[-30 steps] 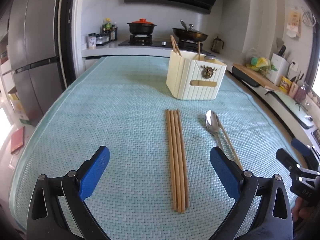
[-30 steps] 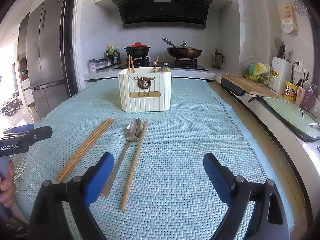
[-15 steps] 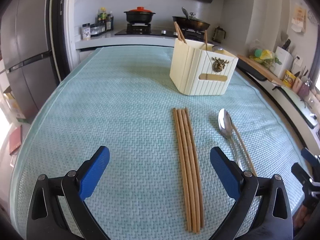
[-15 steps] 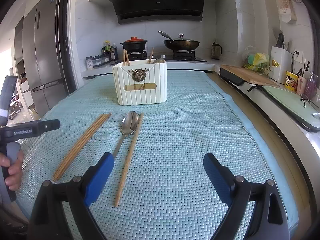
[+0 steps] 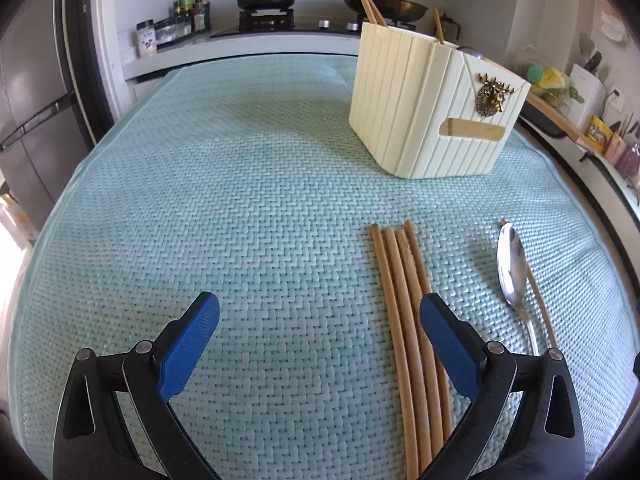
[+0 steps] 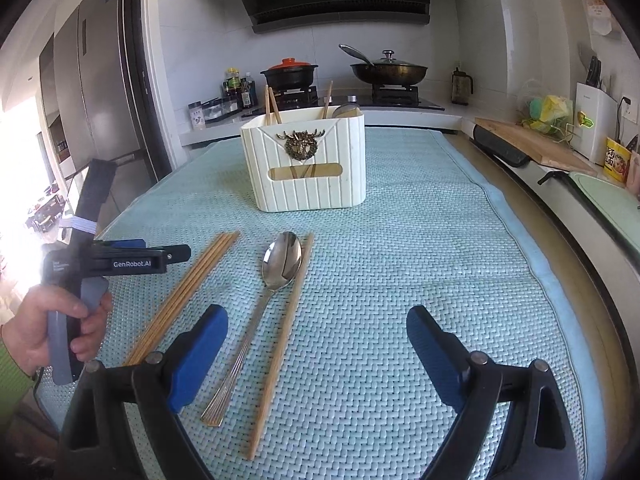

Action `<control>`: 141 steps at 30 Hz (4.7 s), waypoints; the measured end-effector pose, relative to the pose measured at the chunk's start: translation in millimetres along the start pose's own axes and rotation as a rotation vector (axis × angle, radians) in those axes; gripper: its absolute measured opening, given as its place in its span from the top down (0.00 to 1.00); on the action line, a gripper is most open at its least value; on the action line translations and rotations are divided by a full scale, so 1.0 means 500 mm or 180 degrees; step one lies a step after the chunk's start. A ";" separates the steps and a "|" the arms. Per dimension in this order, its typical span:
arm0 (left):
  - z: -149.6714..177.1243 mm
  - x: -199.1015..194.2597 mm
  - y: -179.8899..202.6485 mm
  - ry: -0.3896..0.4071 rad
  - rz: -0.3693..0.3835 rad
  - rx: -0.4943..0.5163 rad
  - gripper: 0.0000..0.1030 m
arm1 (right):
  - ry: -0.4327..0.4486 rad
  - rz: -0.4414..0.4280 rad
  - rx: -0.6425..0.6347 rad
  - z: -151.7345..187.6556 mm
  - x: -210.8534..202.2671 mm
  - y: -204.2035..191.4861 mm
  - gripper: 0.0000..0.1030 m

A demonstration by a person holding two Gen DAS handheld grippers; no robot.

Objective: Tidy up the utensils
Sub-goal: 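Lower the left gripper toward the chopstick bundle while the right gripper approaches the chopstick beside the spoon, then close the left gripper on a wooden chopstick while the right gripper grasps another chopstick, then lift both held chopsticks and carry them over the cream holder, then lower both chopsticks into the holder and open both grippers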

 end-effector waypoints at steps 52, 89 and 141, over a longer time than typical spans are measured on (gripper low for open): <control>-0.041 0.041 0.062 -0.0516 0.0223 0.0300 0.95 | -0.0985 -0.0169 -0.0386 -0.103 0.319 -0.017 0.91; -0.139 -0.382 0.039 0.0965 0.0868 -0.0044 0.97 | 0.1119 -0.0789 -0.0193 -0.261 -0.202 -0.046 0.94; -0.561 -0.309 0.068 0.1398 0.0726 -0.0192 0.97 | 0.1484 -0.0765 -0.0388 -0.657 -0.032 -0.031 0.94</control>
Point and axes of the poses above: each gripper's, at about its wrist camera, not at the fingertips, and x roughly the way its jaws point, y to its right, z to its underside, the point moved 4 cm from there along x, roughly the way its jaws point, and after that the axes turned 1 degree about -x, right-handed, at the moved point
